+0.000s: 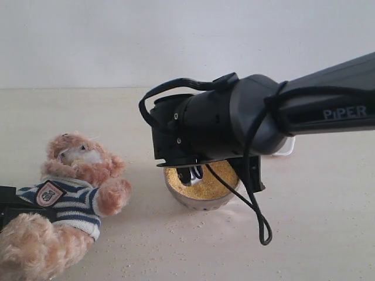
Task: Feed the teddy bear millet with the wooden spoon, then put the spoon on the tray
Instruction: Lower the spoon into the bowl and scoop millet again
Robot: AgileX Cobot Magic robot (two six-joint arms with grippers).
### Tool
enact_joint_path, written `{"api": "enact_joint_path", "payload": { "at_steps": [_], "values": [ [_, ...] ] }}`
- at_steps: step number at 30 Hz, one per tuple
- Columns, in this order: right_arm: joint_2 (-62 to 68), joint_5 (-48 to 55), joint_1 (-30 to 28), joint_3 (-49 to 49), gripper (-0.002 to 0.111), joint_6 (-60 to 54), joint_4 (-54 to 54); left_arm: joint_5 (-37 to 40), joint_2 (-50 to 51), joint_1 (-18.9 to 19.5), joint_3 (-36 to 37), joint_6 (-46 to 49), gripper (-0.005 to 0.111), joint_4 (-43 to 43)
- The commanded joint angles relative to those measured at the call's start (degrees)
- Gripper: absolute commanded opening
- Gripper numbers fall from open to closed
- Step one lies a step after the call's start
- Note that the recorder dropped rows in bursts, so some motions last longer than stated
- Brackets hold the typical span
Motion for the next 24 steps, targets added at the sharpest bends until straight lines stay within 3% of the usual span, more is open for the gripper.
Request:
{"api": "enact_joint_path", "payload": {
  "at_steps": [1, 24],
  "values": [
    [0.7, 0.1, -0.2, 0.3, 0.000, 0.0, -1.1, 0.8, -0.7, 0.2, 0.3, 0.5, 0.005, -0.5],
    [4.8, 0.1, -0.2, 0.3, 0.000, -1.2, -4.6, 0.9, -0.7, 0.2, 0.3, 0.5, 0.005, -0.5]
  ]
}}
